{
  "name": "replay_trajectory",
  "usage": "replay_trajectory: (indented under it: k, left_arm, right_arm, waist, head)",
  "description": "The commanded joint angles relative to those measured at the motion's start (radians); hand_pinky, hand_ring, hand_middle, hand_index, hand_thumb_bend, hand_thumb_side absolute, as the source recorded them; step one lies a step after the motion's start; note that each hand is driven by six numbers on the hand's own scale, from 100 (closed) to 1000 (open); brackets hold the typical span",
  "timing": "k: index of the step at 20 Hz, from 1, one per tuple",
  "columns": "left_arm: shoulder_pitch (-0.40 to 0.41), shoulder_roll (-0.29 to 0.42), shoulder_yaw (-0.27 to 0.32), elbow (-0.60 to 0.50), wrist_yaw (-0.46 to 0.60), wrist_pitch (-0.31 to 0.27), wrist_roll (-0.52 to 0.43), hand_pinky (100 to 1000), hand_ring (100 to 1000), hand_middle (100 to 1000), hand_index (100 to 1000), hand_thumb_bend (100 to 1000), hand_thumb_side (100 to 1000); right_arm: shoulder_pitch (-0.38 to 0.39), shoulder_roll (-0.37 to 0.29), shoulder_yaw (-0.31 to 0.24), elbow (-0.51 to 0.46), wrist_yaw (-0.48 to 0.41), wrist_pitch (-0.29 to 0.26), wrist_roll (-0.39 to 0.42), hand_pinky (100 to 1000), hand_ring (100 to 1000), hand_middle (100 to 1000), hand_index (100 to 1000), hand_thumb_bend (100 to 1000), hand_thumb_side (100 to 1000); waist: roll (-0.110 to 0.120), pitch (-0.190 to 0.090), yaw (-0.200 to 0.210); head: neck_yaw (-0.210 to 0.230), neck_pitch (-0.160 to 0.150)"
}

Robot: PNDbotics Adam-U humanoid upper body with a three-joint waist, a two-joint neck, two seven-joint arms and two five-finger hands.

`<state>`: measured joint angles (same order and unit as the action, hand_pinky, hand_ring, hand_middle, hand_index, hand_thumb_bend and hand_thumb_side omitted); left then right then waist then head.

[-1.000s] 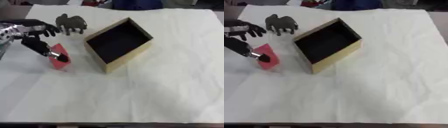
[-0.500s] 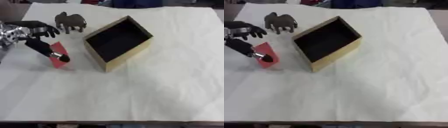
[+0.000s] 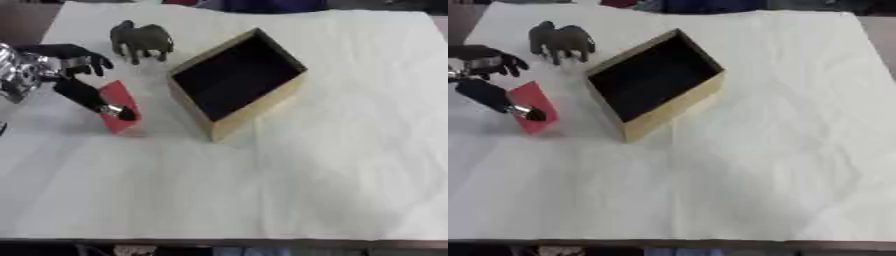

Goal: Pick up objects on the table and place them in the box.

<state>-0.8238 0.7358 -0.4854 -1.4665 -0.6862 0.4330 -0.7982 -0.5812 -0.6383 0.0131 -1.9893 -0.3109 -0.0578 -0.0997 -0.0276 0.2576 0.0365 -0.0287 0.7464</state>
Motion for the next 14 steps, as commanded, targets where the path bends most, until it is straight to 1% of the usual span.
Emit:
replay_trajectory:
  k: [1, 6, 7, 9, 14]
  left_arm:
    - [-0.018, 0.009, 0.010, 0.005, -0.007, 0.050, -0.051, 815, 901, 824, 964, 854, 684]
    - [-0.021, -0.004, 0.005, 0.026, -0.016, 0.027, -0.047, 814, 900, 810, 956, 828, 662]
    - [-0.022, -0.007, 0.005, 0.030, -0.018, 0.024, -0.047, 813, 899, 800, 952, 804, 652]
    - [-0.024, -0.013, 0.006, 0.039, -0.027, 0.020, -0.042, 809, 890, 769, 946, 787, 648]
    - [-0.034, -0.032, 0.013, 0.068, -0.051, 0.011, -0.023, 784, 865, 702, 926, 722, 671]
  right_arm:
    - [-0.012, -0.015, -0.008, -0.011, 0.000, 0.004, 0.000, 921, 853, 711, 916, 100, 1000]
    - [-0.014, -0.013, -0.008, -0.011, 0.001, 0.005, -0.001, 922, 854, 710, 918, 100, 1000]
    - [-0.014, -0.013, -0.008, -0.011, 0.001, 0.005, -0.001, 922, 854, 710, 918, 100, 1000]
    - [-0.014, -0.013, -0.007, -0.011, 0.001, 0.006, -0.001, 922, 854, 709, 918, 100, 1000]
    - [-0.013, -0.011, -0.006, -0.011, 0.003, 0.010, 0.001, 923, 854, 708, 919, 100, 1000]
  waist:
    - [0.000, -0.015, -0.001]
    - [0.000, -0.012, -0.002]
    - [0.000, -0.012, -0.003]
    - [0.000, -0.010, -0.004]
    - [0.000, -0.006, -0.007]
  head:
    - [0.003, 0.002]
    - [0.007, -0.001]
    - [0.008, -0.001]
    - [0.009, -0.002]
    - [0.010, -0.005]
